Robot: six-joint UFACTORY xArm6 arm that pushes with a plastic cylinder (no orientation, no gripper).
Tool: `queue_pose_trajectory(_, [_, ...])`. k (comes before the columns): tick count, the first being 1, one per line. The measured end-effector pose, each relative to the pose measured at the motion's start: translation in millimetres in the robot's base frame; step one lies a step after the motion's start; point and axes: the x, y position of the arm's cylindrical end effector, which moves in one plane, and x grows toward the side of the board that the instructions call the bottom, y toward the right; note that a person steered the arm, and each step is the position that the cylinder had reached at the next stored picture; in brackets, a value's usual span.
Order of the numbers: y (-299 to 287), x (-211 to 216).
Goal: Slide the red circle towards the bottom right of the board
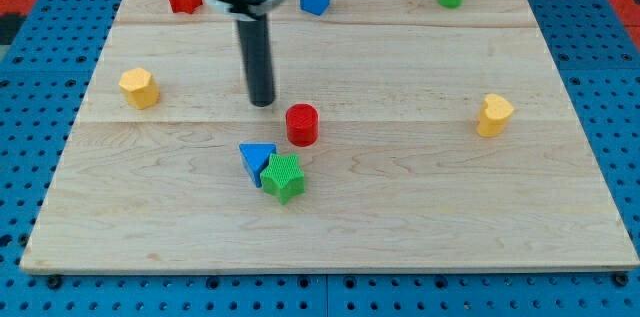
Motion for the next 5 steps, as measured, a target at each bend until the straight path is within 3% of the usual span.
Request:
queue_pose_trajectory(1, [47.7,30.4])
queue_pose_trajectory(2, [138.6,30.7])
queue_pose_trajectory(3, [173.3,51.1])
queue_pose_trajectory(4, [132.6,55.1])
queue_pose_trajectory(5, [130.7,75.1])
